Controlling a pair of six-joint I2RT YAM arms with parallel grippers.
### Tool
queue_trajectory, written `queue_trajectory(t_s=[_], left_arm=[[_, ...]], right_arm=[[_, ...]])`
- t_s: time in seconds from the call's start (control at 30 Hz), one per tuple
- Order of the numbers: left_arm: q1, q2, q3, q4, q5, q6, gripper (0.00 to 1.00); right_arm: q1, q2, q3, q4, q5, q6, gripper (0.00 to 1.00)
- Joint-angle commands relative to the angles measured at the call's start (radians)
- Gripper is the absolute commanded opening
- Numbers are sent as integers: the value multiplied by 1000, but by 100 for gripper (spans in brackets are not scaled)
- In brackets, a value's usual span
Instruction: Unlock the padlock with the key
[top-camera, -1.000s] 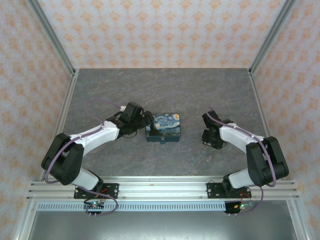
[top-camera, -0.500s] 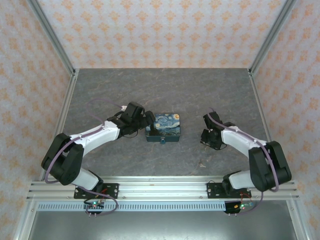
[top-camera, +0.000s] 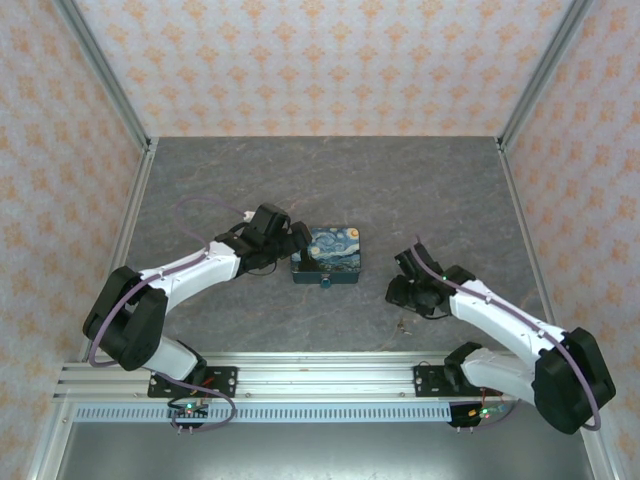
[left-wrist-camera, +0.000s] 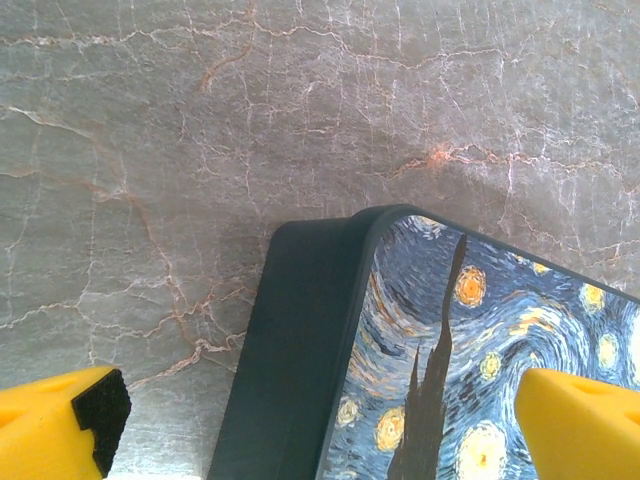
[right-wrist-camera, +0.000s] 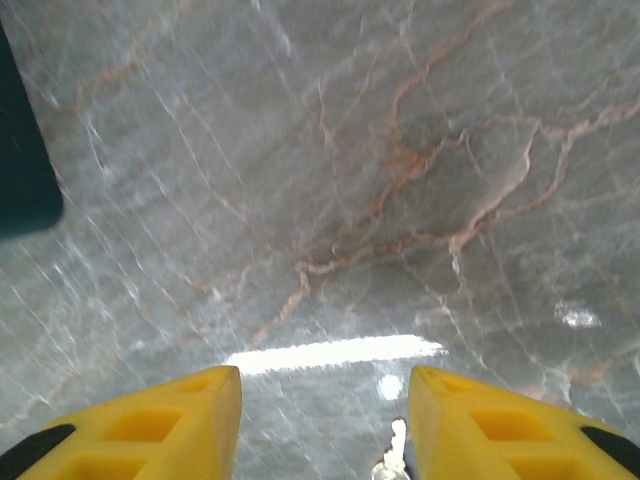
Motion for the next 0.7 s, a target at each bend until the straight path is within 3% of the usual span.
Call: queue_trajectory(t_s=[0.0,0.27,0.67], left_arm=[[-7,-15,15,-18,6,26,100],[-8,-3,13,-6,19,26,100],[-7,7,11,3,27,26,100]], right_arm=[[41,23,-14,-77,54,19,47],[165,100,12,-120,106,36,46],[233,162,1,-118,104,56,42]])
